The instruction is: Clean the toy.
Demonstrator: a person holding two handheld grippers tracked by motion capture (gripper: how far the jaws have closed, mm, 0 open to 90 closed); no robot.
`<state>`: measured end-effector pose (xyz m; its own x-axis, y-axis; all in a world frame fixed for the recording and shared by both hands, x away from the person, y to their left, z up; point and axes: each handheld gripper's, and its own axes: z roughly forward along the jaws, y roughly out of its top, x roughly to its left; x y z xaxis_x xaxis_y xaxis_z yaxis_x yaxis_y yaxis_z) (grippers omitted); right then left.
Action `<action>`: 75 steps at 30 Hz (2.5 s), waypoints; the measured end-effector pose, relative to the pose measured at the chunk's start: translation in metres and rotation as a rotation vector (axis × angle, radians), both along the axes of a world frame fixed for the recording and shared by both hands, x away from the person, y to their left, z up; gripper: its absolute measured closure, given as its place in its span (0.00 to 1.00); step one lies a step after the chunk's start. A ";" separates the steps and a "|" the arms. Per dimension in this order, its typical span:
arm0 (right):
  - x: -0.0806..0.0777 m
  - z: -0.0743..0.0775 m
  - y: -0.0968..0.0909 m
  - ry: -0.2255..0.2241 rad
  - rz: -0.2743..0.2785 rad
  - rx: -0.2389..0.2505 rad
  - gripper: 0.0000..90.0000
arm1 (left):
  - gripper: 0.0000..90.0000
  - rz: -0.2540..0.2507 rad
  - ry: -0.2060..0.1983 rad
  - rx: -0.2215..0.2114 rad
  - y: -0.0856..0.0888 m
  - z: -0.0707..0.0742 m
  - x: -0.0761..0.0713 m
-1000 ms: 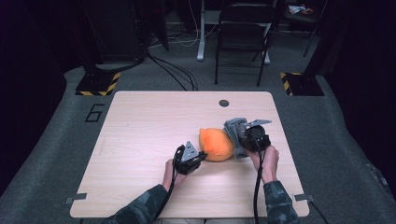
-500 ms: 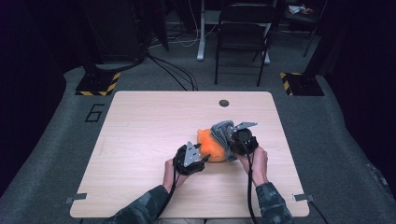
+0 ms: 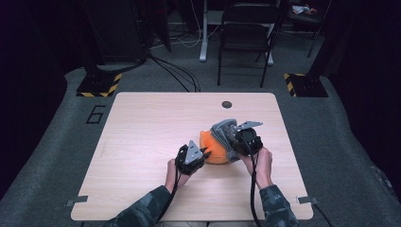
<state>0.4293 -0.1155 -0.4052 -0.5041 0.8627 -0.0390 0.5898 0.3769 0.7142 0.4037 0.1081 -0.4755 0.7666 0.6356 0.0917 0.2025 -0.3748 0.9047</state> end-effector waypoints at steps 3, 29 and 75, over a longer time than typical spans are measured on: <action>-0.010 0.013 0.011 -0.021 0.029 0.006 0.84 | 0.86 0.011 0.047 -0.061 0.004 0.010 0.002; 0.001 -0.021 0.015 0.034 0.021 -0.075 0.84 | 0.83 0.049 0.105 -0.077 0.012 0.006 0.009; -0.009 -0.018 0.041 -0.030 0.168 0.009 0.78 | 0.83 0.035 0.082 -0.052 0.007 0.006 0.005</action>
